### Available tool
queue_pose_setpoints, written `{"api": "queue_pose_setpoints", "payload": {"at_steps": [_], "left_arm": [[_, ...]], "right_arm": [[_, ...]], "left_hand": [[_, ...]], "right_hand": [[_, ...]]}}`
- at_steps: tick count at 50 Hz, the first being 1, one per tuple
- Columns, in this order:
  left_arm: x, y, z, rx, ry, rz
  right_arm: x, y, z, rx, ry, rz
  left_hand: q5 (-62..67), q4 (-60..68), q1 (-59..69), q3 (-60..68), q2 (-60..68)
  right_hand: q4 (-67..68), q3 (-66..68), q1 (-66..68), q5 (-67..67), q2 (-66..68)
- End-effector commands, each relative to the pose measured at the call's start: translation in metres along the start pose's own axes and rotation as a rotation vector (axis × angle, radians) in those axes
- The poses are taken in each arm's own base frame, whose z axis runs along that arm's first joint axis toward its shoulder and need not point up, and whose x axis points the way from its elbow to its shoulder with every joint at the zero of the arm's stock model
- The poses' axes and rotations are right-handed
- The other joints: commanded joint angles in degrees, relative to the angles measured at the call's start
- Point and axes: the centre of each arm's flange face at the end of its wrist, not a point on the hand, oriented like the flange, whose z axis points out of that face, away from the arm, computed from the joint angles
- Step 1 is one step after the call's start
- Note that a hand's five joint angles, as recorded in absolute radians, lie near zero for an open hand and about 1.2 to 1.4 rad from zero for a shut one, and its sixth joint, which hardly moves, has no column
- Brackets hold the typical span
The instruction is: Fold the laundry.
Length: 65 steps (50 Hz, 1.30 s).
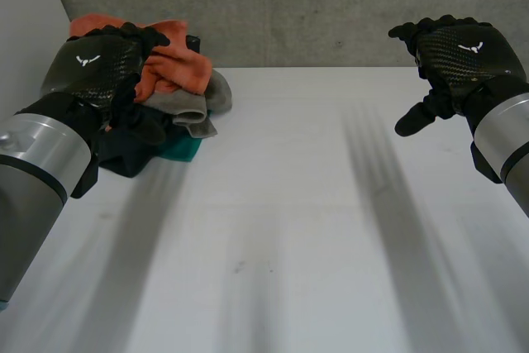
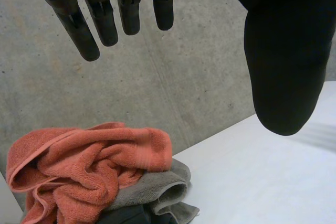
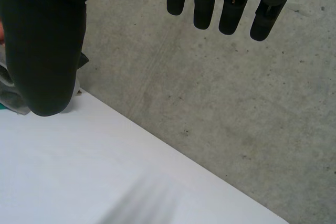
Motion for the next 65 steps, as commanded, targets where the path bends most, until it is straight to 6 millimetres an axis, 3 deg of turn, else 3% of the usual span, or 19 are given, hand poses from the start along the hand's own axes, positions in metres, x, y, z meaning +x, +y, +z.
{"api": "queue_pose_setpoints", "payload": {"at_steps": [1, 11, 16, 24, 29, 33, 37, 40, 43, 44, 46, 49, 54, 57, 60, 61, 64, 65], "left_arm": [[-0.001, -0.001, 0.000, 0.003, -0.003, 0.000], [-0.004, -0.004, 0.003, 0.016, -0.009, 0.005], [-0.008, -0.011, 0.020, 0.080, -0.027, 0.021], [-0.046, 0.010, 0.096, 0.136, -0.122, 0.192], [-0.068, 0.045, 0.154, 0.123, -0.061, 0.349], [-0.087, 0.076, 0.188, 0.113, -0.031, 0.406], [-0.107, 0.102, 0.215, 0.114, -0.039, 0.431], [-0.111, 0.115, 0.227, 0.123, -0.037, 0.435], [-0.114, 0.132, 0.238, 0.126, -0.031, 0.437], [-0.115, 0.136, 0.241, 0.129, -0.032, 0.438], [-0.117, 0.135, 0.243, 0.137, -0.037, 0.440], [-0.112, 0.130, 0.243, 0.159, -0.042, 0.441], [-0.085, 0.093, 0.229, 0.234, -0.014, 0.434], [-0.057, 0.071, 0.207, 0.266, 0.035, 0.397], [-0.024, 0.049, 0.179, 0.289, 0.113, 0.335], [-0.005, 0.035, 0.159, 0.299, 0.162, 0.290], [0.016, 0.022, 0.133, 0.302, 0.224, 0.229], [0.031, 0.022, 0.114, 0.289, 0.282, 0.188]], "right_arm": [[0.000, 0.000, 0.000, 0.000, 0.000, 0.000], [0.000, 0.000, 0.000, 0.000, 0.000, 0.000], [-0.001, 0.000, 0.000, 0.000, -0.008, -0.003], [-0.005, 0.002, 0.000, -0.004, -0.027, -0.018], [-0.006, 0.003, 0.000, -0.007, -0.031, -0.049], [-0.006, 0.004, 0.000, -0.010, -0.034, -0.058], [-0.007, 0.005, 0.000, -0.013, -0.034, -0.059], [-0.007, 0.005, 0.000, -0.014, -0.035, -0.059], [-0.007, 0.006, 0.000, -0.014, -0.035, -0.061], [-0.006, 0.006, 0.001, -0.015, -0.033, -0.061], [-0.006, 0.006, 0.001, -0.015, -0.032, -0.062], [-0.004, 0.006, 0.003, -0.015, -0.025, -0.068], [-0.002, 0.007, 0.004, -0.016, -0.021, -0.068], [-0.001, 0.005, 0.005, -0.011, -0.015, -0.069], [0.002, 0.003, 0.006, -0.003, -0.006, -0.070], [0.004, 0.001, 0.006, 0.000, -0.002, -0.071], [0.010, 0.000, 0.009, 0.005, 0.020, -0.071], [0.013, 0.000, 0.009, 0.007, 0.028, -0.071]], "left_hand": [[-5.79, -5.97, -5.54, -5.69, -5.98], [-5.79, -5.97, -5.54, -5.69, -5.98], [-5.58, -5.75, -5.32, -5.48, -5.76], [-4.57, -4.74, -4.31, -4.46, -4.75], [-4.57, -4.74, -4.31, -4.46, -4.75], [-4.57, -4.74, -4.31, -4.46, -4.75], [-4.40, -4.58, -4.14, -4.30, -4.58], [-4.07, -4.24, -3.81, -3.96, -4.25], [6.49, 6.31, 6.74, 6.59, 6.30], [21.02, 20.85, 21.28, 21.13, 20.84], [42.40, 42.23, 42.66, 42.50, 42.22], [64.14, 63.97, 64.40, 64.25, 63.96], [64.21, 64.03, 64.46, 64.31, 64.02], [64.21, 64.03, 64.46, 64.31, 64.02], [64.21, 64.03, 64.46, 64.31, 64.02], [64.21, 64.03, 64.46, 64.31, 64.02], [64.21, 64.03, 64.46, 64.31, 64.02], [64.21, 64.03, 64.46, 64.31, 64.02]], "right_hand": [[-5.73, -5.94, -3.66, -5.73, -5.69], [-5.73, -5.94, -3.66, -5.73, -5.69], [-5.73, -5.94, -3.66, -5.73, -5.69], [-5.73, -5.94, -3.66, -5.73, -5.69], [-5.73, -5.94, -3.66, -5.73, -5.69], [-5.73, -5.94, -3.66, -5.73, -5.69], [-5.73, -5.94, -3.66, -5.73, -5.69], [-5.73, -5.94, -3.66, -5.73, -5.69], [-5.73, -5.94, -3.66, -5.73, -5.69], [-5.73, -5.94, -3.66, -5.73, -5.69], [-5.73, -5.94, -3.66, -5.73, -5.69], [-5.73, -5.94, -3.66, -5.73, -5.69], [-5.73, -5.94, -3.66, -5.73, -5.69], [-5.73, -5.94, -3.66, -5.73, -5.69], [-5.73, -5.94, -3.66, -5.73, -5.69], [-5.73, -5.94, -3.66, -5.73, -5.69], [-5.73, -5.94, -3.66, -5.73, -5.69], [-5.73, -5.94, -3.66, -5.73, -5.69]]}}
